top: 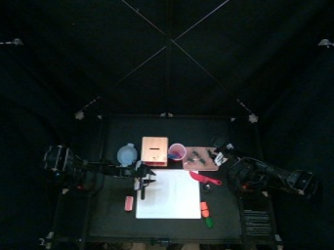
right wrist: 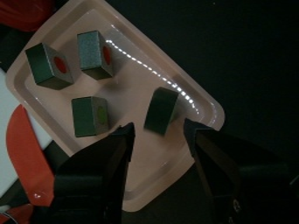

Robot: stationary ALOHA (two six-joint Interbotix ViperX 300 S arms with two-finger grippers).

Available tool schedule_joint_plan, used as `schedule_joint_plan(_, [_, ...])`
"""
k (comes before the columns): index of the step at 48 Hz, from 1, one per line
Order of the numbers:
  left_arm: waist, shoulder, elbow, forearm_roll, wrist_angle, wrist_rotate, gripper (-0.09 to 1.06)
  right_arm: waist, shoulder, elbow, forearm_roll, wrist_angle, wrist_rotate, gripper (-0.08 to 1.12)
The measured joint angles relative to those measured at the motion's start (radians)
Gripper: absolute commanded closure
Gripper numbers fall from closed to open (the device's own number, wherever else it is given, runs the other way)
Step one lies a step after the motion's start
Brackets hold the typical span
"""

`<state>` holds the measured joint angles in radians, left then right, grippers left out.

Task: Place sushi on board then cut the sushi with the knife then place the pieces on the plate
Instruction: Place the 4 sushi pieces on the plate

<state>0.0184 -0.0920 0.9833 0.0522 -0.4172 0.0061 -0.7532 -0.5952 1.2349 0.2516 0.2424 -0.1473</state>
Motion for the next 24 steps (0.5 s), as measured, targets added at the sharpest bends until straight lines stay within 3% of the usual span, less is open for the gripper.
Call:
schedule_joint_plan(11, [0.012,0.000,0.000,0.000,0.000,-0.005,0.22,0.078,-0.026,-0.032,0.003,0.000,-0.002,0.21])
schedule_joint_plan(24, [0.012,0.000,0.000,-0.015,0.014,-0.005,0.22,0.299,-0.020,-0.101,0.006,-0.106,-0.002,0.21])
